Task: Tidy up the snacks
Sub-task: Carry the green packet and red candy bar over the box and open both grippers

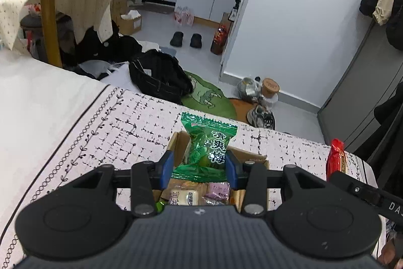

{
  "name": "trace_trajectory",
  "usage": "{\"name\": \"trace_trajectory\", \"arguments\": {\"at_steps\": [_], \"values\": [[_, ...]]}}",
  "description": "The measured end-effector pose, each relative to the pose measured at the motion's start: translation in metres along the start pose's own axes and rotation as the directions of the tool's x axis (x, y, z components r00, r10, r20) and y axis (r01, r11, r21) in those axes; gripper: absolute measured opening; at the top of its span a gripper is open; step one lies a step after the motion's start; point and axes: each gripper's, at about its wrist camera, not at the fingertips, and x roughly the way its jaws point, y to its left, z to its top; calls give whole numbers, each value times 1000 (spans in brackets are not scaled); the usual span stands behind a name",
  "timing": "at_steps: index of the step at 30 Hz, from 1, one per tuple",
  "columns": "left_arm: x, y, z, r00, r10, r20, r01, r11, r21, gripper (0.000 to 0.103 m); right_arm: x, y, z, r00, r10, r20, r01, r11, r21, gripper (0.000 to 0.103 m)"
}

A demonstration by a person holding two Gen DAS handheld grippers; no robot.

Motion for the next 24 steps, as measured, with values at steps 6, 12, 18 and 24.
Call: {"name": "trace_trajectory", "arguments": {"at_steps": [6,12,18,24], "values": [[25,0,1,999,13,-33,-13,1000,-1,42,15,8,-5,999,11,-35,-11,1000,-13,21],[35,3,7,998,45,-41,-44,999,20,48,35,18,-11,996,41,-77,-43,999,-15,21],[13,18,9,998,67,-20,-68,998,-15,59,59,28,-18,990,66,-127,-68,998,-11,21],[-7,32,8,997,80,-3,-80,996,-33,65,68,42,-22,980,106,-170,-114,993,-39,50]]}}
